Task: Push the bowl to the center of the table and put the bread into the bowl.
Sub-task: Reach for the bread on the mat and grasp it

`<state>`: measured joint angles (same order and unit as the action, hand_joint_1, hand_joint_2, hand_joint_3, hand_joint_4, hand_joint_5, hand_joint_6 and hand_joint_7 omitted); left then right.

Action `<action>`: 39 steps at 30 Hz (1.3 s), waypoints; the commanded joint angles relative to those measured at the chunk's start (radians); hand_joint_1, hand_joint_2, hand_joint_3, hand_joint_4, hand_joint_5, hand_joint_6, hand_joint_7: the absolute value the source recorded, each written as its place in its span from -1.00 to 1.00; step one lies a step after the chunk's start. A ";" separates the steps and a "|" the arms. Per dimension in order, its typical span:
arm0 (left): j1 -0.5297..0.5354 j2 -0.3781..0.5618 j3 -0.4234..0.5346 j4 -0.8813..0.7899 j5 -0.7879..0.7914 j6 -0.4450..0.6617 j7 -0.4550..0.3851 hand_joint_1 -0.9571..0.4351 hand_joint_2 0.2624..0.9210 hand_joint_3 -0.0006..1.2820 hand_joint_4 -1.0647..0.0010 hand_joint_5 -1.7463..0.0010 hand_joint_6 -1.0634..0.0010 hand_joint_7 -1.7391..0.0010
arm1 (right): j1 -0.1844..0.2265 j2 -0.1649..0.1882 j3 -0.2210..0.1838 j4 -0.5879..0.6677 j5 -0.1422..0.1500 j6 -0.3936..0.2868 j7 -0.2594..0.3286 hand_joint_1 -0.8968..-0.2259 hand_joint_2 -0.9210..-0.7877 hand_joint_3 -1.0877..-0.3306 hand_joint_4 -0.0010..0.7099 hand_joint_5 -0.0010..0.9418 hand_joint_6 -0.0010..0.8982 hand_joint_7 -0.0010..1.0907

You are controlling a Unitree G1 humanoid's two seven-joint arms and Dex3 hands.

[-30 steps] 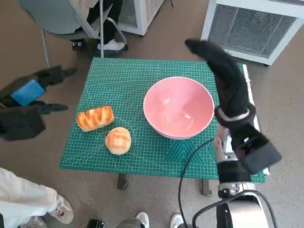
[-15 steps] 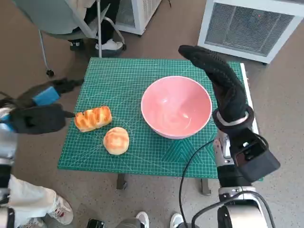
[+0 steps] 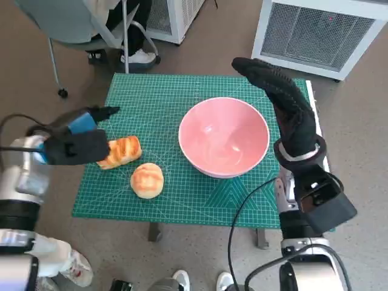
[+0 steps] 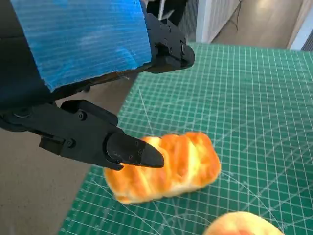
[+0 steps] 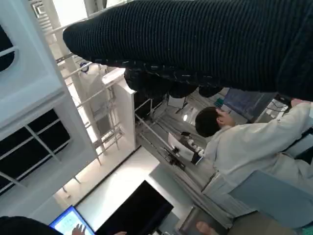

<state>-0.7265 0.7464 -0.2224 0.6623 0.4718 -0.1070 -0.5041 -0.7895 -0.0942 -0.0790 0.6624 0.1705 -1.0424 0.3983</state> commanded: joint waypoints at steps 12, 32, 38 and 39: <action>-0.045 -0.090 -0.098 0.132 0.092 0.083 0.077 -0.12 0.78 -1.00 0.75 1.00 0.47 1.00 | 0.014 -0.018 -0.001 0.020 -0.023 -0.006 -0.025 -0.12 -1.00 -0.19 -0.11 -0.88 -1.00 0.49; -0.040 -0.165 -0.146 0.284 0.091 0.048 0.124 -0.10 0.81 -0.99 0.68 0.98 0.42 0.98 | 0.010 -0.026 0.005 0.040 -0.041 -0.006 -0.048 -0.13 -1.00 -0.20 -0.12 -0.87 -1.00 0.49; -0.054 -0.185 -0.151 0.340 0.088 0.054 0.157 0.07 0.82 -0.98 0.31 0.03 0.09 0.94 | 0.013 -0.029 0.003 0.041 -0.046 -0.003 -0.051 -0.12 -1.00 -0.20 -0.12 -0.86 -1.00 0.48; -0.054 -0.186 -0.151 0.342 0.088 0.054 0.163 0.09 0.82 -0.98 0.33 -0.17 0.04 0.93 | 0.013 -0.029 0.003 0.042 -0.046 -0.003 -0.051 -0.12 -1.00 -0.20 -0.12 -0.86 -1.00 0.48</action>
<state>-0.7887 0.5767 -0.3606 0.9719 0.5538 -0.0585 -0.3370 -0.7905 -0.1155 -0.0778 0.6916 0.1317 -1.0519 0.3544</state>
